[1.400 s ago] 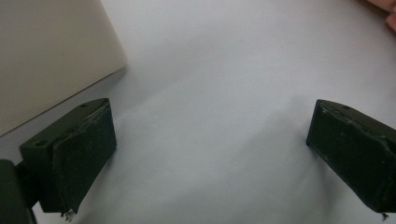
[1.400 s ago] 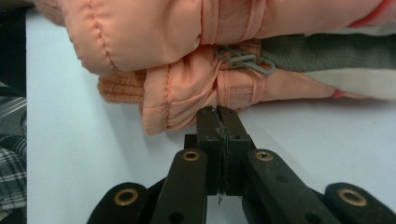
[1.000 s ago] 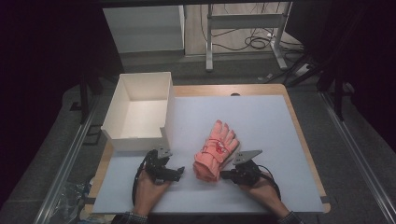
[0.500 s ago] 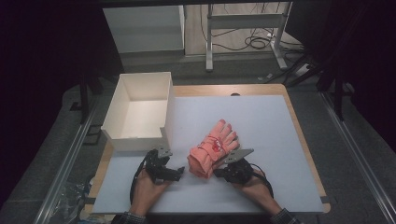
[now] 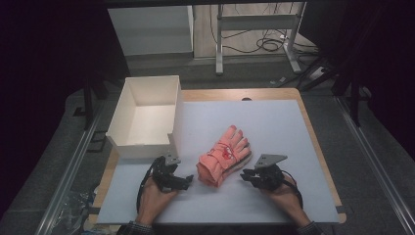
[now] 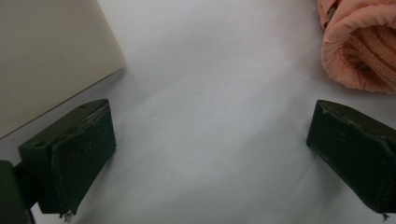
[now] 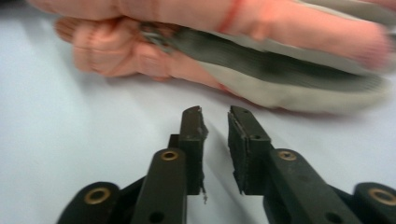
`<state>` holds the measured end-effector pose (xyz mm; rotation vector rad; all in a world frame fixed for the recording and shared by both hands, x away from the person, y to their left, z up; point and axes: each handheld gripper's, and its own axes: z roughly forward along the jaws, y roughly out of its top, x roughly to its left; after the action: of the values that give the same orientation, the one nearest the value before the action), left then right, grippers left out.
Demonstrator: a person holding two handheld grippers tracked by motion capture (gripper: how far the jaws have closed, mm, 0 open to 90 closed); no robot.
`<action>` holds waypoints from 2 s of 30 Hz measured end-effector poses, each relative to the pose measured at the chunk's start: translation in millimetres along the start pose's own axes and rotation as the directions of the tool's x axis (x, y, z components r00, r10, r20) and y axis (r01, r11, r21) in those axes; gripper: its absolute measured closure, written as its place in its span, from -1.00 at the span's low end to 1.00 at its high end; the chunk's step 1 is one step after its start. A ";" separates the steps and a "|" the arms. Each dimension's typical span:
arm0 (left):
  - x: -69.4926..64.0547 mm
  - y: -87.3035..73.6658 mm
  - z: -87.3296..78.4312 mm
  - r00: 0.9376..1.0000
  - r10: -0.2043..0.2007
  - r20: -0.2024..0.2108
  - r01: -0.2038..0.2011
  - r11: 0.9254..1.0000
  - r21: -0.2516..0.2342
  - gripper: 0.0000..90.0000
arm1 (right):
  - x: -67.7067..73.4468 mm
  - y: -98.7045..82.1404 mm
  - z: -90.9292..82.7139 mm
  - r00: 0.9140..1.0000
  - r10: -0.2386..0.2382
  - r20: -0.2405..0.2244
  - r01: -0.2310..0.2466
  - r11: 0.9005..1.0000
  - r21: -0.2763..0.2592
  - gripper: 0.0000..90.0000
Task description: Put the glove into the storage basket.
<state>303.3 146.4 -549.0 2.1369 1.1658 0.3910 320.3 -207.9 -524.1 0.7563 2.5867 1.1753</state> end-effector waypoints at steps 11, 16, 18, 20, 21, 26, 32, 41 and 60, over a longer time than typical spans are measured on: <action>-7.5 9.0 -18.8 0.995 0.039 0.089 -0.039 0.999 -0.002 -1.00 | -24.7 -17.6 -25.6 0.991 0.058 0.119 -0.056 0.998 -0.017 0.17; -13.2 12.4 -29.5 0.992 0.058 0.116 -0.057 0.998 -0.007 -1.00 | -35.2 -23.7 -32.9 0.984 0.084 0.160 -0.081 0.996 -0.025 -0.07; -17.4 16.3 -36.5 0.988 0.073 0.133 -0.074 0.997 -0.003 -1.00 | -41.9 -27.4 -36.8 0.977 0.097 0.191 -0.094 0.995 -0.025 -0.20; -20.1 20.1 -40.5 0.986 0.082 0.143 -0.083 0.997 -0.001 -1.00 | -47.0 -29.9 -39.2 0.972 0.113 0.205 -0.110 0.994 -0.027 -0.30; -20.1 20.1 -40.5 0.986 0.082 0.143 -0.083 0.997 -0.001 -1.00 | -47.0 -29.9 -39.2 0.972 0.113 0.205 -0.110 0.994 -0.027 -0.30; -27.7 37.6 -50.3 0.983 0.102 0.155 -0.102 0.995 -0.008 -1.00 | -57.4 -35.4 -42.1 0.954 0.136 0.266 -0.138 0.990 -0.012 -0.49; -38.6 58.2 -50.9 0.978 0.136 0.161 -0.138 0.990 0.001 -1.00 | -64.8 -38.9 -41.8 0.941 0.168 0.292 -0.176 0.984 0.001 -0.55; -53.1 81.6 -47.1 0.976 0.147 0.159 -0.148 0.989 -0.004 -1.00 | -65.9 -39.1 -40.0 0.934 0.175 0.311 -0.189 0.982 0.016 -0.61; -78.4 97.4 20.1 0.983 0.152 0.106 -0.162 0.983 0.092 -1.00 | -66.0 -40.1 -39.7 0.934 0.179 0.309 -0.191 0.982 0.010 -0.61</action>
<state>331.9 36.0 -493.9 2.3169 0.9836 0.2973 346.5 -290.5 -529.5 1.1163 2.3270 0.9641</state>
